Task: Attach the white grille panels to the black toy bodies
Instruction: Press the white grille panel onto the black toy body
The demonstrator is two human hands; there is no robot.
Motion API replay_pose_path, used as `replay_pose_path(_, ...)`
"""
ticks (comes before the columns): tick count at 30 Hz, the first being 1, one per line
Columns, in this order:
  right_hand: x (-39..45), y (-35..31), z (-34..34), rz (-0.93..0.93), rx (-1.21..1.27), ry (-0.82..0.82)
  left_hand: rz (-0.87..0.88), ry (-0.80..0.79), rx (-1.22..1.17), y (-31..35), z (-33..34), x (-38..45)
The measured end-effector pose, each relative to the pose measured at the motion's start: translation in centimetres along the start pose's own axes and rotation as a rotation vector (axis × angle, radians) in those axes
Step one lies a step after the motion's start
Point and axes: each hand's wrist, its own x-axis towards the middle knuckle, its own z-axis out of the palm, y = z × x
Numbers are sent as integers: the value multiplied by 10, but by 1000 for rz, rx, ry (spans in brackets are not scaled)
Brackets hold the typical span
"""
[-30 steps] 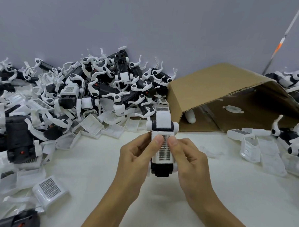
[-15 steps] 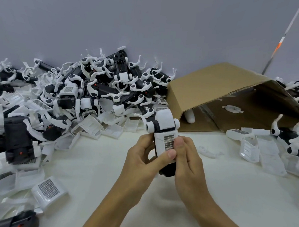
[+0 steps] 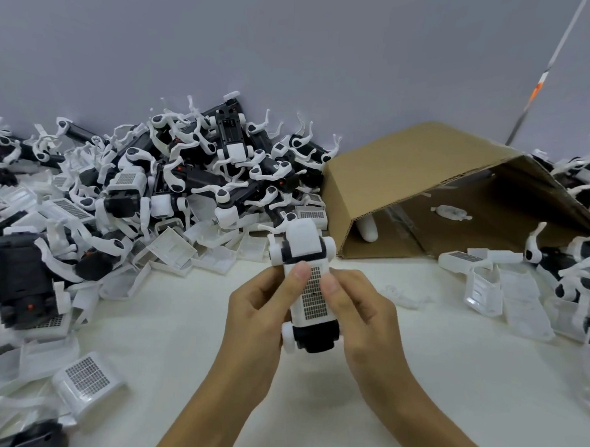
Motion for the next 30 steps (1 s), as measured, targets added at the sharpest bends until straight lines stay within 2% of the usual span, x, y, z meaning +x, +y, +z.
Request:
replay_pose_path(4, 0, -1, -3, -52, -17, 9, 43, 16, 32, 2, -1, -1)
replay_pose_path(11, 1, 2, -2, -19, 8, 24, -5, 6, 87, 0, -1, 2)
replay_pose_path(15, 2, -1, -6, -23, -14, 15, 38, 16, 55, -1, -3, 3)
replay_pose_path(19, 0, -2, -8, -98, -129, -31, 41, -25, -11, 0, -12, 7)
replay_pose_path(23, -2, 3, -7, -89, -188, -33, -9, -64, 50, -8, -23, 12)
replay_pose_path(26, 4, -2, -16, -281, -445, 54, 14, 41, 193, -21, -24, 15)
replay_pose_path(30, 41, -30, -40, -629, -818, 148, 16, 301, -73, -26, -35, 30)
